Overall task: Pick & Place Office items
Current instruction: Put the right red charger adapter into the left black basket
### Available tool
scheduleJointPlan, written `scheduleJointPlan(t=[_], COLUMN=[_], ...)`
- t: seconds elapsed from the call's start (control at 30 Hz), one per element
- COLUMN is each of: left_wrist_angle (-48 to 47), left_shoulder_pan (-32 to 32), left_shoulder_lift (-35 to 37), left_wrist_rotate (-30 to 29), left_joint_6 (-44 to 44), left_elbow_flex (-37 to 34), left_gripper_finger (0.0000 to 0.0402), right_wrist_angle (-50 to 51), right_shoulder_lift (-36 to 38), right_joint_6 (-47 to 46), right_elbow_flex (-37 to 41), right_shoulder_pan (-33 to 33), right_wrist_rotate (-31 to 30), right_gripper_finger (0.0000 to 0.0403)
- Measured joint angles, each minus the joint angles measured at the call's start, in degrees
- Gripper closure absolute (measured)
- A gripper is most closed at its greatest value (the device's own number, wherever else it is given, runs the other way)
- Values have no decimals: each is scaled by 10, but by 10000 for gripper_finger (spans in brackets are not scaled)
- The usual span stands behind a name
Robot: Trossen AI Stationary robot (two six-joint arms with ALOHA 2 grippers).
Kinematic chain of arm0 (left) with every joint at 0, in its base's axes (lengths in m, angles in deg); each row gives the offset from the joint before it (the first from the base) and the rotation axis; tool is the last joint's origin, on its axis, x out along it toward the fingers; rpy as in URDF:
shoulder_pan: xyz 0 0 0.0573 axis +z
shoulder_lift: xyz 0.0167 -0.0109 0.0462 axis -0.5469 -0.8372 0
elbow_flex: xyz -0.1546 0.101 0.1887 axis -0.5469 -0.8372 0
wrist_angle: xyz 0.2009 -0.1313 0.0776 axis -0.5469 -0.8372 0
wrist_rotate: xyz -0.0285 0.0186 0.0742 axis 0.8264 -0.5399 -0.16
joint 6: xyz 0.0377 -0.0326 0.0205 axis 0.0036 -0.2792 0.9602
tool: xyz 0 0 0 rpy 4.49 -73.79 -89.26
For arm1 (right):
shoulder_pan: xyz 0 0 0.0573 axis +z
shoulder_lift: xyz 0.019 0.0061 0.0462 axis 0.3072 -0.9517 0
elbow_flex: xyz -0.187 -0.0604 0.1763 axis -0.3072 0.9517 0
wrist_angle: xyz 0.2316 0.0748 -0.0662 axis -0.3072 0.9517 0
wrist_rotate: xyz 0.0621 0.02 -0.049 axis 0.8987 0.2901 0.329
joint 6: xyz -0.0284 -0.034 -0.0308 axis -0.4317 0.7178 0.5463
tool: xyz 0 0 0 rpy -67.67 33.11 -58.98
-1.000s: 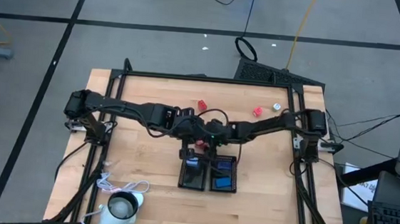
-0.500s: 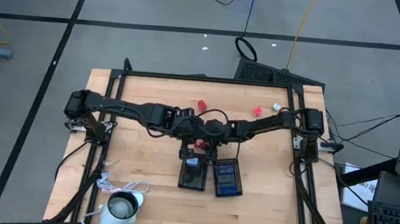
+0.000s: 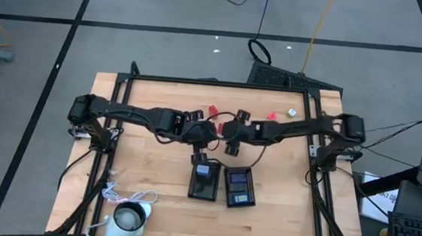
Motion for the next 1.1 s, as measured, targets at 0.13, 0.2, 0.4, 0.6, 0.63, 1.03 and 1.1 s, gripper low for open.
scheduleJointPlan(t=[0.13,0.2,0.4,0.6,0.63,1.03,1.1], left_wrist_angle=[-1,-2,43,113,120,180,190], left_shoulder_pan=[12,17,31,49,52,69,70], left_shoulder_lift=[0,0,-4,-8,-9,-25,-25], left_wrist_rotate=[4,2,-4,46,54,57,56], left_joint_6=[-51,-65,-99,-121,-122,-132,-131], left_elbow_flex=[0,0,0,0,0,0,0], left_gripper_finger=[349,323,217,142,134,110,110], right_wrist_angle=[-5,-9,-207,-517,-548,-643,-649], right_shoulder_lift=[54,75,120,123,123,122,122], right_joint_6=[10,7,47,195,215,293,295], right_elbow_flex=[27,49,161,264,273,285,285], right_shoulder_pan=[21,36,80,111,115,144,146], right_wrist_rotate=[-68,-108,-192,-226,-227,-227,-227], right_gripper_finger=[198,198,197,196,196,196,196])
